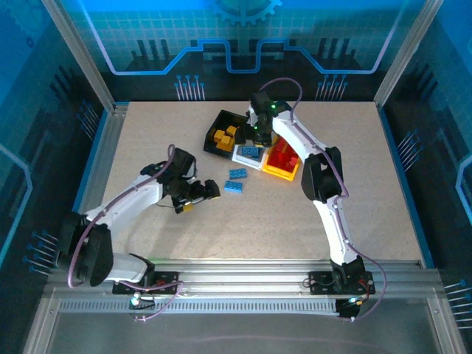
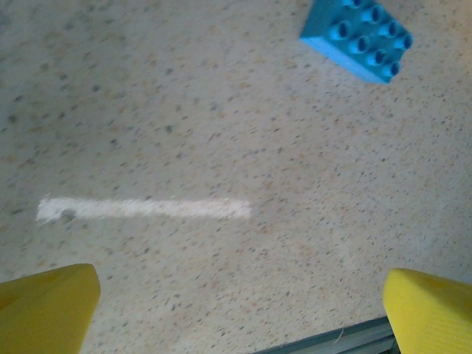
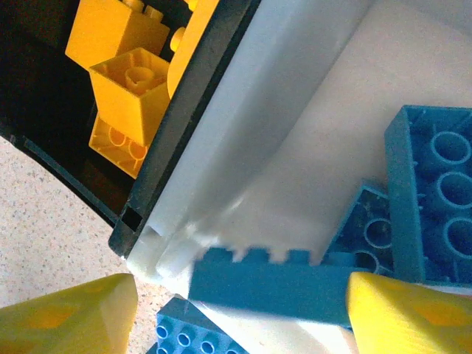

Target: Sort the legos into containers by color

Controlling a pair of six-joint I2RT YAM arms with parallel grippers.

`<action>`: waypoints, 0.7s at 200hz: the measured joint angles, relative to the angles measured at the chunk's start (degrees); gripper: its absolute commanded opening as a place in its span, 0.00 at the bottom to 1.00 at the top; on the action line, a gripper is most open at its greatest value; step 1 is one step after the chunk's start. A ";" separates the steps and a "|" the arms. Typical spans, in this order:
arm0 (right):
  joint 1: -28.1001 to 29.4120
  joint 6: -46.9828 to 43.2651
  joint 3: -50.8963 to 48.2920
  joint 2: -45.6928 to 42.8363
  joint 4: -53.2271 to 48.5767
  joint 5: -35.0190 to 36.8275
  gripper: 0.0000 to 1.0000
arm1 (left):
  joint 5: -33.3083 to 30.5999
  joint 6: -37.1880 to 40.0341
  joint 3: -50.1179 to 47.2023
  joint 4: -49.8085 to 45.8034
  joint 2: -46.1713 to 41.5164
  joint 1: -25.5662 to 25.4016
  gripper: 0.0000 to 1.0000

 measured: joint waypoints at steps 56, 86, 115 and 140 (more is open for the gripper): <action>-0.28 -0.79 -7.50 -11.19 -0.22 -0.37 0.78 | -2.05 5.11 12.13 0.81 14.69 -3.37 0.96; -0.37 -1.57 -19.78 -25.31 1.40 -0.48 0.78 | -3.56 9.73 20.22 0.48 23.85 -5.09 0.93; -0.96 -1.92 -31.19 -36.79 2.08 -1.01 0.77 | -4.70 13.07 25.88 -0.50 30.60 -5.70 0.90; -1.79 -1.92 -39.26 -42.58 2.27 -1.07 0.77 | -6.45 15.56 31.23 -2.43 35.54 -5.95 0.89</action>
